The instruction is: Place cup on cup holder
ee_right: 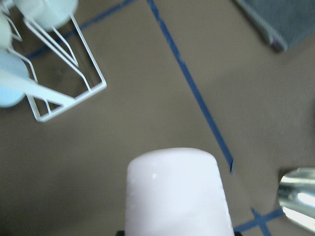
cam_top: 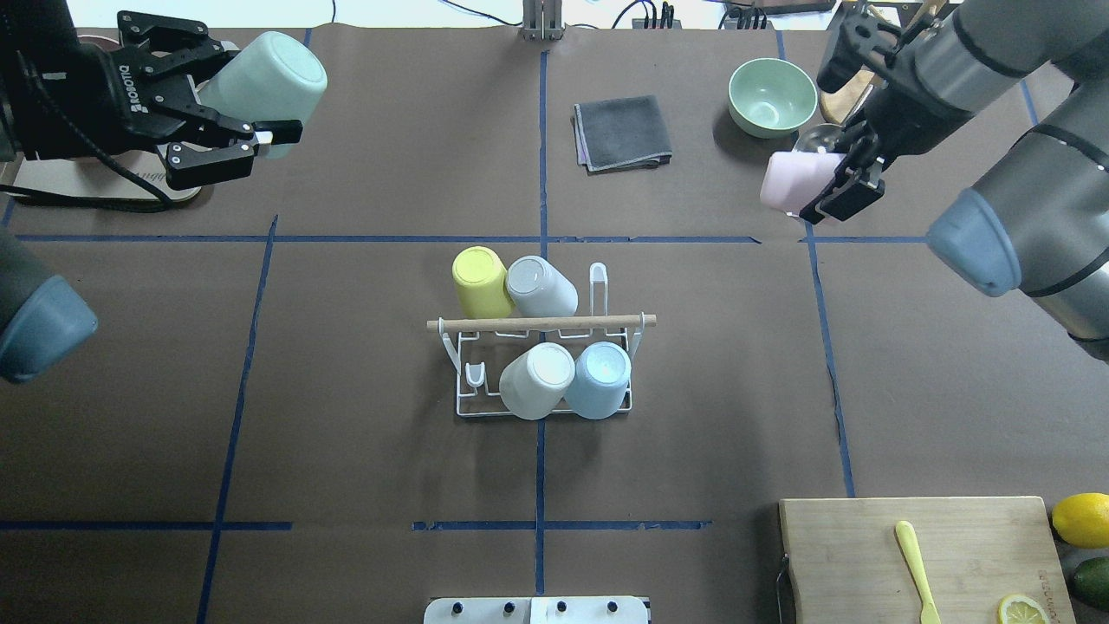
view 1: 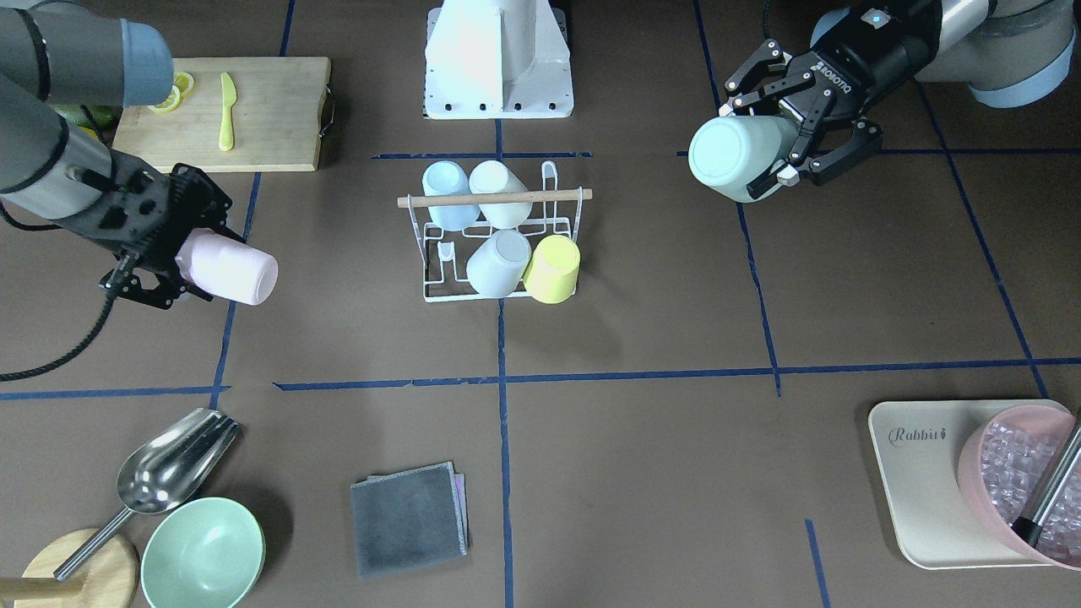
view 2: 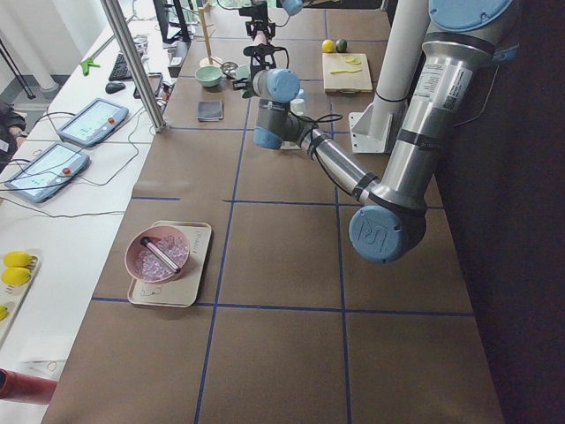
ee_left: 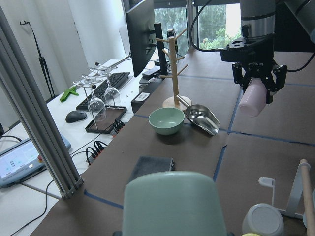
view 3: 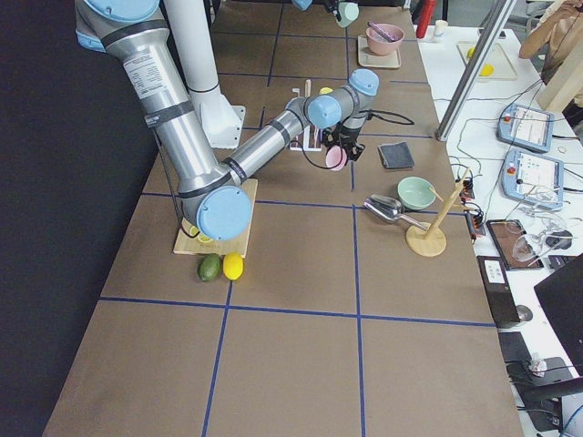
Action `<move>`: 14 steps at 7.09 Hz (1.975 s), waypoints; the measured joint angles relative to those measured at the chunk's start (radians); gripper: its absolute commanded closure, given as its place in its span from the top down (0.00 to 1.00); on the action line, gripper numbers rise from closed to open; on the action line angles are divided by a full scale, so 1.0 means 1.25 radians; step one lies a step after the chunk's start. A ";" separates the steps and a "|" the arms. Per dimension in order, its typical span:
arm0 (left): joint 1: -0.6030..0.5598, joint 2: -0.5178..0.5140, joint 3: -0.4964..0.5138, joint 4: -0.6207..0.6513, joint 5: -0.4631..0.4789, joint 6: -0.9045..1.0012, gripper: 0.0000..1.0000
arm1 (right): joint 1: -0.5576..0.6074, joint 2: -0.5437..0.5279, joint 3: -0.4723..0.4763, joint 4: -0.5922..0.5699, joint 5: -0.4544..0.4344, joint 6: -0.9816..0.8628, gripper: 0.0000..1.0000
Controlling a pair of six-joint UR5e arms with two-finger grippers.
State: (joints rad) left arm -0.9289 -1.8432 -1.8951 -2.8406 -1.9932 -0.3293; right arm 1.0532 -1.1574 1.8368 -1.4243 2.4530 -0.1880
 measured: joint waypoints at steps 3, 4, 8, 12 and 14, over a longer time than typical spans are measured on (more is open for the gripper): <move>0.152 0.027 -0.002 -0.193 0.211 -0.031 0.04 | -0.051 -0.026 -0.091 0.620 -0.059 0.295 0.02; 0.245 0.029 0.001 -0.259 0.326 -0.033 0.04 | -0.117 -0.026 -0.152 0.809 -0.163 0.344 0.02; 0.520 0.014 0.086 -0.477 0.573 0.091 0.05 | -0.312 -0.018 -0.263 1.215 -0.496 0.453 0.02; 0.538 -0.052 0.221 -0.530 0.579 0.117 0.06 | -0.367 0.020 -0.309 1.256 -0.633 0.467 0.02; 0.540 -0.075 0.290 -0.572 0.582 0.117 0.06 | -0.402 0.022 -0.324 1.259 -0.669 0.467 0.02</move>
State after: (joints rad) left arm -0.2537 -1.9376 -1.5327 -3.5553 -1.2654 -0.1826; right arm 0.5505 -1.1296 1.4313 0.1491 1.6170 0.3958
